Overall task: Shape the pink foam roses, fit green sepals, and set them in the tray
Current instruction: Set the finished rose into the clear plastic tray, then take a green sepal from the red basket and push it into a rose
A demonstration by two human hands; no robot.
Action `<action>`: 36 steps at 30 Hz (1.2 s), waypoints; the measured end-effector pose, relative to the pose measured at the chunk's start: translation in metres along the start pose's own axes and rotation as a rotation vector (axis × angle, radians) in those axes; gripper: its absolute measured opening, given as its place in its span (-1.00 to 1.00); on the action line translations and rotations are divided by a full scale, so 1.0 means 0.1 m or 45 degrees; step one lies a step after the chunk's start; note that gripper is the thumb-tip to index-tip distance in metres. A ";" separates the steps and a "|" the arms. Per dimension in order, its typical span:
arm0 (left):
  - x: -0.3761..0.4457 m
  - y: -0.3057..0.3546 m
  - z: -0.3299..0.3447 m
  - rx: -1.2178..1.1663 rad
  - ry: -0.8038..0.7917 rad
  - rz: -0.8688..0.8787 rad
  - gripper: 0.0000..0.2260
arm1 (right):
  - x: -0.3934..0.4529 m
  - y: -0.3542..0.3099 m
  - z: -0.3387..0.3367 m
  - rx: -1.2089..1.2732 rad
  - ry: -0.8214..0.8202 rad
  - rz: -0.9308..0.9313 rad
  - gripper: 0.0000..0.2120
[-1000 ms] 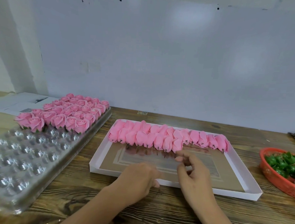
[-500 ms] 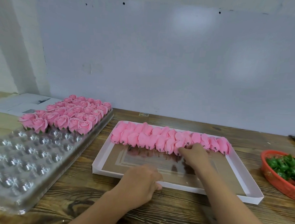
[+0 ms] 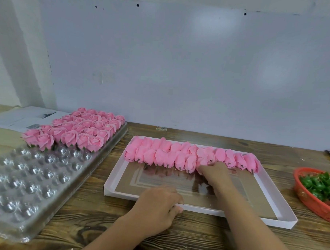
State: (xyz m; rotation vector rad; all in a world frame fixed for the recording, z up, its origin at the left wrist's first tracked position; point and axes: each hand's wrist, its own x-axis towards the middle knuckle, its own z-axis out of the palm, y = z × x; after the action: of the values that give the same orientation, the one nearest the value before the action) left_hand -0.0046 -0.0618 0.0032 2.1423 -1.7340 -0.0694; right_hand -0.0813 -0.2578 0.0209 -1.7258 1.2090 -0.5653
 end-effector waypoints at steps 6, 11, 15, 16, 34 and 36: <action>-0.02 0.02 0.00 -0.075 0.009 -0.053 -0.58 | -0.26 0.04 -0.36 0.444 -0.117 0.026 -0.93; 0.10 0.09 -0.09 -0.485 0.048 -0.279 -0.59 | -0.53 0.07 -0.40 0.940 -0.448 0.011 -0.84; 0.25 0.20 -0.20 -0.991 0.079 -0.353 -0.58 | -0.70 0.01 -0.26 1.107 -0.785 -0.059 -0.69; 0.29 0.24 -0.24 -1.146 0.097 -0.353 -0.59 | -0.74 -0.01 -0.23 1.120 -0.875 -0.095 -0.67; 0.16 0.30 -0.32 -1.586 0.401 -0.268 -0.66 | -1.02 -0.05 0.05 1.321 -1.209 0.306 -0.81; 0.17 0.30 -0.32 -1.531 0.444 -0.235 -0.71 | -1.01 -0.04 0.04 1.325 -1.295 0.320 -0.83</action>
State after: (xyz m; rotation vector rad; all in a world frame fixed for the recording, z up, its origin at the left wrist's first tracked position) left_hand -0.0198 -0.0746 0.0455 1.2674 -0.8686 -0.5816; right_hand -0.1178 -0.1646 0.0360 -0.7175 0.2477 -0.0515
